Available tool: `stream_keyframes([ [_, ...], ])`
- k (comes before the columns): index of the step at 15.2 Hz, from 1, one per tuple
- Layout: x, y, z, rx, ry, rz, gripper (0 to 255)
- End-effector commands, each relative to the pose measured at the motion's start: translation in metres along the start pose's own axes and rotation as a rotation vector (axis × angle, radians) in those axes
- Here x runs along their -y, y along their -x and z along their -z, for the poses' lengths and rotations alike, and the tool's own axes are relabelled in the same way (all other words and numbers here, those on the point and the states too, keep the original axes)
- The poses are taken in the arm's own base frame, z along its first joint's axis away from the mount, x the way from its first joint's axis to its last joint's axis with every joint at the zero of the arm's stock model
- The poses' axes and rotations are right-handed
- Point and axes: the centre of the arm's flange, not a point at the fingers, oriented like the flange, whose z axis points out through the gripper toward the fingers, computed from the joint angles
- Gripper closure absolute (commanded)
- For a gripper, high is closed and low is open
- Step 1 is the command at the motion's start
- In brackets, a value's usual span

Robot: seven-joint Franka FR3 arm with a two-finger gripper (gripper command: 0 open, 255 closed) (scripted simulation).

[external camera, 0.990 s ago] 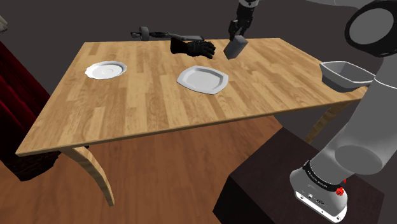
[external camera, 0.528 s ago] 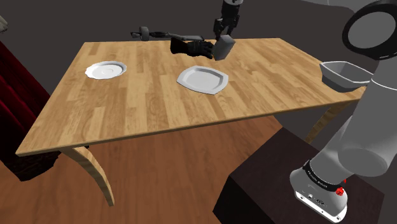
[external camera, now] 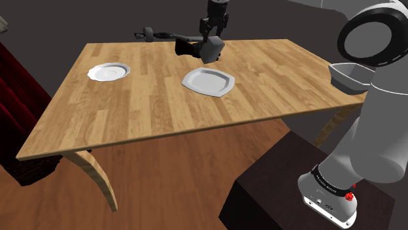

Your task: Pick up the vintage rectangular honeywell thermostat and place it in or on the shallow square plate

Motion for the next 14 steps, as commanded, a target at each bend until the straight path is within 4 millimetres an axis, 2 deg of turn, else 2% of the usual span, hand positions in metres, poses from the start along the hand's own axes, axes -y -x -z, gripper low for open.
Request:
stream_keyframes([
  [1,0.011,-0.001,-0.002,-0.001,0.000,-0.001,255],
  [14,0.018,0.013,-0.068,-0.001,0.000,-0.001,255],
])
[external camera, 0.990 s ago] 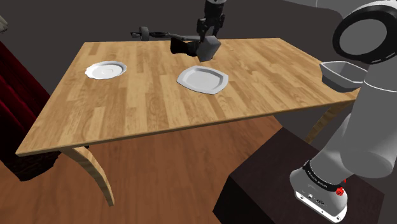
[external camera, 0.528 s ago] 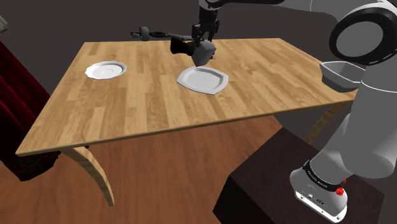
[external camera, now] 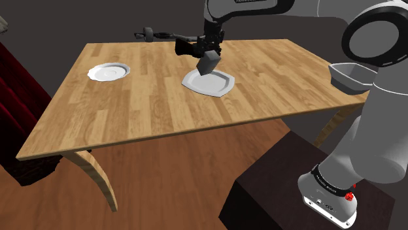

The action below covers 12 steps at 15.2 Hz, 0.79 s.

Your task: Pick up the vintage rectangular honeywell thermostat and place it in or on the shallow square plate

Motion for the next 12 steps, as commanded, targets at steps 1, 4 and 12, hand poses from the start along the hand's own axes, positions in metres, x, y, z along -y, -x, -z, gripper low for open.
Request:
stream_keyframes([
  [1,0.001,0.002,-0.011,-0.001,0.000,0.000,255],
  [4,0.003,0.005,-0.027,-0.001,0.000,0.000,255],
  [12,0.005,0.008,-0.043,-0.001,0.000,0.000,255],
])
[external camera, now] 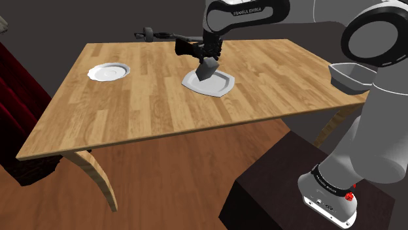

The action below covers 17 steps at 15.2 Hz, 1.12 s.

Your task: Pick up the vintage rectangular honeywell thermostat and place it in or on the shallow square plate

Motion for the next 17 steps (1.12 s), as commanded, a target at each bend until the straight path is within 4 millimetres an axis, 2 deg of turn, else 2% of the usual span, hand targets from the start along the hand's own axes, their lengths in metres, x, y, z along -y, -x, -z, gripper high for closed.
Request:
stream_keyframes([
  [1,-0.001,0.002,-0.006,0.010,0.004,-0.002,255],
  [3,-0.001,0.002,-0.006,0.010,0.004,-0.002,255],
  [4,-0.002,0.002,-0.007,0.010,0.004,-0.002,0],
  [9,-0.001,0.002,-0.006,0.010,0.004,-0.002,0],
  [13,-0.001,0.001,0.044,0.010,0.004,-0.002,0],
  [17,-0.001,0.001,0.044,0.010,0.004,-0.002,0],
])
